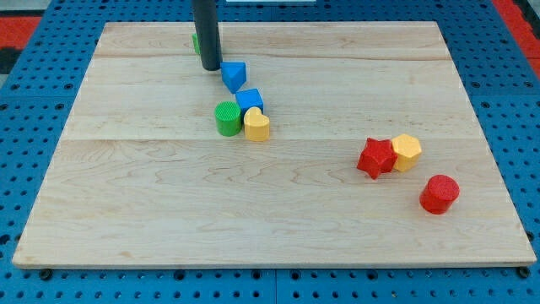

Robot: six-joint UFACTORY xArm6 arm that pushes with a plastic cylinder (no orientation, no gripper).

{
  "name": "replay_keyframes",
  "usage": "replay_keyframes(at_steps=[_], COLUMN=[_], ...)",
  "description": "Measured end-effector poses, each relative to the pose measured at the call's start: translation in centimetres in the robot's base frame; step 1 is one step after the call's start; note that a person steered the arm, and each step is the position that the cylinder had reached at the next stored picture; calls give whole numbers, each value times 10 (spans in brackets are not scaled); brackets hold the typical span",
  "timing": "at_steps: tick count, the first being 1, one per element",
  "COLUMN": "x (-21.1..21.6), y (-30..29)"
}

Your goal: Push the blue triangle to the right of the blue cube

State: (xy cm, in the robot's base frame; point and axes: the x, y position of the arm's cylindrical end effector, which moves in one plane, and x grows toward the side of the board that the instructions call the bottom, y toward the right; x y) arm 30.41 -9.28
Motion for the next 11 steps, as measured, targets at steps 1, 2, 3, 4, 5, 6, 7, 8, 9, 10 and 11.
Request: replay_keyframes(at_steps=[1, 2, 3, 4, 5, 6, 7, 8, 9, 10, 11], x=[1, 2, 12, 17, -16, -28, -6, 1, 27, 37, 45], y=[18, 61, 107, 120, 86, 47, 57, 92, 101, 102, 102])
